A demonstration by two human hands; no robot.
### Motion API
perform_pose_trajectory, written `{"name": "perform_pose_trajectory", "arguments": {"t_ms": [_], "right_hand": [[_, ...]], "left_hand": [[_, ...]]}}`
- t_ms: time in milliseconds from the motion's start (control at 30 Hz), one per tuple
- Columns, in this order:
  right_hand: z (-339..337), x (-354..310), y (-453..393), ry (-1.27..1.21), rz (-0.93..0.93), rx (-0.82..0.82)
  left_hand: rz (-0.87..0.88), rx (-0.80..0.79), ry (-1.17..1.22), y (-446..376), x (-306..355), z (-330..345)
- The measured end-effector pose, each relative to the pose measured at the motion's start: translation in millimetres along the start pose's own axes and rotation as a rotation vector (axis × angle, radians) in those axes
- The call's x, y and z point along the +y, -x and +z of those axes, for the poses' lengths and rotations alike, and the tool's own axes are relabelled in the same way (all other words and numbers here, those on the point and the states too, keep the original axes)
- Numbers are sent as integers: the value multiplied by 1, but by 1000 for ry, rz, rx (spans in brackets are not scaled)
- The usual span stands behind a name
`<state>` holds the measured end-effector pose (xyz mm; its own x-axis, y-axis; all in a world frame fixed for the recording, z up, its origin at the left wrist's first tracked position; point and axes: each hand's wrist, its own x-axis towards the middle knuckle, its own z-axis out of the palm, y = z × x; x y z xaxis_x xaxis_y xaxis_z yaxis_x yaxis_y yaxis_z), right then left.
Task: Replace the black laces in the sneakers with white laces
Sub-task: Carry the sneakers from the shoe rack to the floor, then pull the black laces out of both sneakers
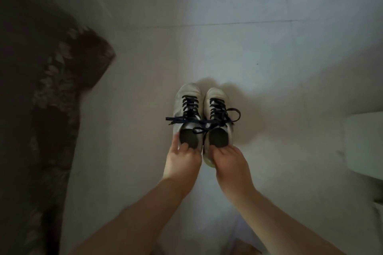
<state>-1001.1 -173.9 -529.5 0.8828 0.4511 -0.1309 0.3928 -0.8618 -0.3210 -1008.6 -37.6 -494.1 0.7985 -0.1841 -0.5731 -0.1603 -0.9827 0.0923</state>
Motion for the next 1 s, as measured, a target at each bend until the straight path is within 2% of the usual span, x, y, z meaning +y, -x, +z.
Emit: {"name": "perform_pose_trajectory", "arguments": {"t_ms": [167, 333, 400, 500, 567, 633, 733, 800, 867, 1000], "right_hand": [[49, 25, -5, 39, 25, 16], [62, 34, 2, 51, 72, 29], [62, 36, 2, 94, 85, -7], [62, 38, -2, 126, 100, -158], [58, 38, -5, 125, 106, -186], [52, 38, -12, 65, 94, -75], [38, 32, -28, -47, 76, 203], [35, 30, -42, -128, 99, 286], [37, 31, -56, -156, 56, 224], [42, 36, -69, -115, -60, 3]], "left_hand": [[-8, 173, 40, -14, 1, 65], [-50, 269, 125, -25, 17, 91], [-49, 337, 224, -32, 19, 102], [-28, 434, 376, -31, 20, 118], [-90, 543, 501, -26, 19, 120], [-219, 591, 564, -23, 15, 118], [-446, 520, 690, -25, 5, 108], [-535, 349, 815, -35, 0, 100], [-558, 241, 916, -47, -2, 95], [-495, 390, 1049, -68, -14, 91]]}}
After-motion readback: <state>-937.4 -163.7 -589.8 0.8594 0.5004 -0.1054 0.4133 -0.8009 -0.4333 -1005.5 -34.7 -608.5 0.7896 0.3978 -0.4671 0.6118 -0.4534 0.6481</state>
